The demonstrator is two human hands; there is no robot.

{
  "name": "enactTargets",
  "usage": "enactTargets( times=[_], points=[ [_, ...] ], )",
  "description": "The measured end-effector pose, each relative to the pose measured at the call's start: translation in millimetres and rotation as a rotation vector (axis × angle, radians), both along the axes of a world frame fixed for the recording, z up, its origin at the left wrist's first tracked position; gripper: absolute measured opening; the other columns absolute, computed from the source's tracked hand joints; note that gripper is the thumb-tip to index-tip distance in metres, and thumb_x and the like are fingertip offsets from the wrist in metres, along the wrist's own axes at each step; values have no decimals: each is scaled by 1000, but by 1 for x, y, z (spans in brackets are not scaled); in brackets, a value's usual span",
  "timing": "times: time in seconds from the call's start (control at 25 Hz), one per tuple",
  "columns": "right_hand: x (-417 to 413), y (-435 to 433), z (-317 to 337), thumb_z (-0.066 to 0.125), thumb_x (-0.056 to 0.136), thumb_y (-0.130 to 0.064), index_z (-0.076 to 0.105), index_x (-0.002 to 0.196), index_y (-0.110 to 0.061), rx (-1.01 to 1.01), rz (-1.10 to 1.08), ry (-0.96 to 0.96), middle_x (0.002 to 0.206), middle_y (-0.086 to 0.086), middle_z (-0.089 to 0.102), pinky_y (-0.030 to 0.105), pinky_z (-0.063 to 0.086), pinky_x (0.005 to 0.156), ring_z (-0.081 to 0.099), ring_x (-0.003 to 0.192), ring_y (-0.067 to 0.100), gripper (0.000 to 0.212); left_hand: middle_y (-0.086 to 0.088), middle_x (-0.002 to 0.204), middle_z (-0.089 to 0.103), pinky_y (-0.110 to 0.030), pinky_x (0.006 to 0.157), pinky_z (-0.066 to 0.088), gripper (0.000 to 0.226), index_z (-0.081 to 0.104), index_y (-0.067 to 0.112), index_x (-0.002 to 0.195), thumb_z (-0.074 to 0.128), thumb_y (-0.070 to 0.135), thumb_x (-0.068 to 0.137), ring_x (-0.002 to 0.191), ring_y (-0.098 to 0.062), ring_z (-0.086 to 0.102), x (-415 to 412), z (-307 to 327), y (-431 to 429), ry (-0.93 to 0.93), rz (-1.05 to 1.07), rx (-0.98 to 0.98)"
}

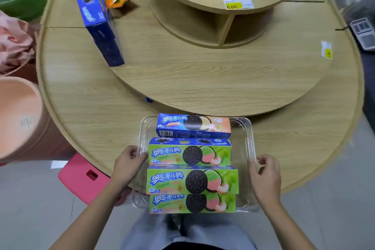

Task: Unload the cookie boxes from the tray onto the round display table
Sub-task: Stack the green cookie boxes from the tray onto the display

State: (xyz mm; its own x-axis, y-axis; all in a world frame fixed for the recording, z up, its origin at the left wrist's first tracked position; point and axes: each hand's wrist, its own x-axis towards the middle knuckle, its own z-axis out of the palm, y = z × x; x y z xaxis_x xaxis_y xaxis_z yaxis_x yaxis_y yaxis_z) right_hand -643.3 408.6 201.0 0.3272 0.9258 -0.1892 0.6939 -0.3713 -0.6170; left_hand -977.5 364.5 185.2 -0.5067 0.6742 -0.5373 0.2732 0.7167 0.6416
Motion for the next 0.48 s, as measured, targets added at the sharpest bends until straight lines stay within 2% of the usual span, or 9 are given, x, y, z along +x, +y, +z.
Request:
enactTargets(
  times=[0.04,0.12,0.16,0.24,0.32,0.36,0.44,0.48],
  points=[
    [-3,-3,10,60,86,-22,57,95,-11,81,26,-21,93,1,50,24,33,66,47,74,16,14,-5,90,63,-31,69,39,37,60,12,100,60,36,72,84,-26,61,-5,6,-1,50,11,53],
    [-10,-6,30,54,86,-32,57,104,-15,143,100,113,100,0,50,11,37,72,52,82,2,26,-4,93,61,-30,66,40,53,61,16,106,55,49,64,78,-18,56,-11,22,-1,101,-13,169],
    [-16,-8,39,52,82,-42,57,106,-18,70,133,230,103,0,53,5,38,74,53,86,-5,34,-3,93,60,-27,66,41,61,60,19,108,55,56,60,77,-15,54,-13,32,2,50,-56,185],
    [-28,-14,50,54,72,-58,52,111,-33,-186,236,413,112,-8,55,7,40,79,52,90,-16,46,-1,102,60,-23,71,42,84,55,21,119,59,66,49,84,-13,56,-11,46,10,-115,-178,126],
    [-40,-24,54,69,69,-50,42,114,-45,-352,345,441,116,-22,54,4,39,79,52,93,-21,52,6,112,60,-26,80,44,102,45,23,133,68,65,43,96,-9,59,-3,53,15,-230,-286,30],
    [-44,-29,54,76,68,-40,39,116,-46,-371,371,428,114,-24,56,1,39,76,54,92,-22,61,13,110,63,-27,83,46,99,43,30,133,73,61,44,95,-3,61,2,53,16,-284,-325,-4],
    [-48,-34,54,83,66,-24,37,116,-44,-352,361,393,106,-27,58,-3,38,68,55,84,-24,71,25,89,71,-28,83,51,71,50,45,113,78,53,48,82,7,65,12,51,16,-308,-364,-18],
    [-48,-34,55,84,65,-21,38,116,-44,-338,360,372,103,-28,58,-3,38,67,55,82,-25,73,25,85,71,-30,84,52,60,51,45,104,79,52,51,81,4,67,15,48,17,-284,-364,2]
  ],
)
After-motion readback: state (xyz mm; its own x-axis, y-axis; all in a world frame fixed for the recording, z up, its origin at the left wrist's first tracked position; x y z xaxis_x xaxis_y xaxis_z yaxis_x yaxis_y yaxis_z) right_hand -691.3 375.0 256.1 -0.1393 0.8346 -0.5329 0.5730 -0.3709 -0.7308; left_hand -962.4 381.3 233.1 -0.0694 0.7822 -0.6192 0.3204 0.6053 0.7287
